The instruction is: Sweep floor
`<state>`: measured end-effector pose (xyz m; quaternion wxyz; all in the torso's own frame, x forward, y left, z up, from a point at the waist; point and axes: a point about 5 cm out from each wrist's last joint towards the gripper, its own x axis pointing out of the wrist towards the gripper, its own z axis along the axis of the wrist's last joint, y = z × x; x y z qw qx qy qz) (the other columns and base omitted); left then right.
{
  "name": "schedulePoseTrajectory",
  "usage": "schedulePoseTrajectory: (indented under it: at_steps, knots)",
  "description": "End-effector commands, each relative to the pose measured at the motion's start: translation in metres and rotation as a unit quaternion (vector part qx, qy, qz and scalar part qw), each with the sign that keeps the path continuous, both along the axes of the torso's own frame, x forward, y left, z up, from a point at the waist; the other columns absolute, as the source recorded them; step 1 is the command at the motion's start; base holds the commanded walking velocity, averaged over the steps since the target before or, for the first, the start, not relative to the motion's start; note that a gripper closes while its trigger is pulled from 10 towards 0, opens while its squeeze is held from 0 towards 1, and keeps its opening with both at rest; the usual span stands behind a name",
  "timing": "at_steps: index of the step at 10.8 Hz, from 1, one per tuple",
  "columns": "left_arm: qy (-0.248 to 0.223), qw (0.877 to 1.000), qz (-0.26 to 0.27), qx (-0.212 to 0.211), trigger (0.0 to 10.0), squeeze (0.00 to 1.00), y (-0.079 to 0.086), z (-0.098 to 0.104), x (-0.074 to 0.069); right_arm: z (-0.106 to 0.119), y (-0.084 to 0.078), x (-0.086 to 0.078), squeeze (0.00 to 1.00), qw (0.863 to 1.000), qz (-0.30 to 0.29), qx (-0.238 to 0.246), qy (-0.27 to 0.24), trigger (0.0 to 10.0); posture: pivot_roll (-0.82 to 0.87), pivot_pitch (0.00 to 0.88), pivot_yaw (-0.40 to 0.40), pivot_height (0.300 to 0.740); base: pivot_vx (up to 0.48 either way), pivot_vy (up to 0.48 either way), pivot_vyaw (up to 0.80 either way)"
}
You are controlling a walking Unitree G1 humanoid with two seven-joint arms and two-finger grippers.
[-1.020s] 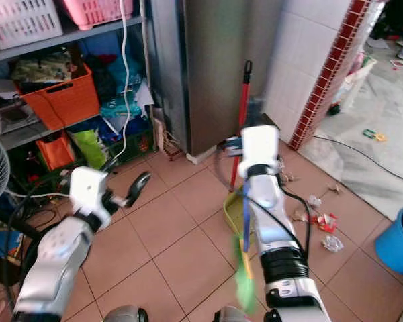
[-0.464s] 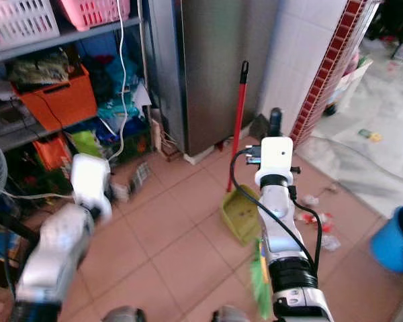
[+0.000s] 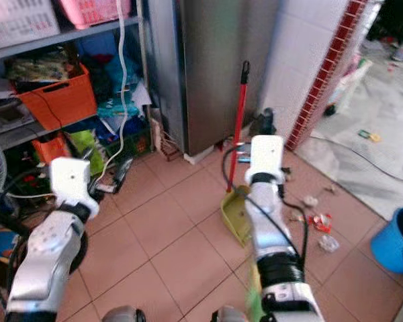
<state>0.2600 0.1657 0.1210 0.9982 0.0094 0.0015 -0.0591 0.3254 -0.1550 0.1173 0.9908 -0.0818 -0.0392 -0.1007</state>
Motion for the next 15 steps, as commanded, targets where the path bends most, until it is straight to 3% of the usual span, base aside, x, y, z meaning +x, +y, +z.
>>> schedulePoseTrajectory:
  at_steps: [1, 2, 4, 9, 15]
  knots:
    - [-0.006, 1.0, 0.028, -0.003, 10.0, 0.0, 0.007, 0.006, 0.001, 0.006, -0.01, -0.001, 0.0, 1.0, -0.009, -0.008, -0.016, 10.0, 0.0, 0.0, 0.014, 0.74, 0.0, 0.0, -0.8]
    - [-0.003, 1.0, 0.031, -0.003, 10.0, 0.0, 0.008, 0.005, 0.0, 0.006, -0.013, -0.001, 0.0, 1.0, -0.012, -0.005, -0.015, 10.0, -0.01, 0.0, 0.02, 0.74, 0.0, 0.0, -0.8]
    - [0.006, 1.0, -0.022, -0.019, 10.0, 0.0, -0.007, 0.001, 0.006, -0.001, -0.019, 0.004, 0.0, 1.0, -0.028, 0.011, -0.006, 10.0, -0.01, 0.0, 0.015, 0.74, 0.0, 0.0, -0.8]
    - [-0.002, 0.997, -0.043, -0.058, 10.0, 0.0, -0.016, 0.008, 0.007, 0.003, -0.022, 0.002, 0.0, 1.0, -0.007, -0.006, -0.006, 10.0, -0.02, 0.0, -0.027, 0.74, 0.0, 0.0, -0.8]
    - [-0.006, 0.996, -0.064, -0.066, 10.0, 0.0, -0.02, 0.014, 0.016, 0.011, -0.016, 0.009, 0.0, 1.0, -0.002, 0.003, -0.02, 10.0, -0.03, 0.0, -0.021, 0.74, 0.261, 0.311, -0.08]
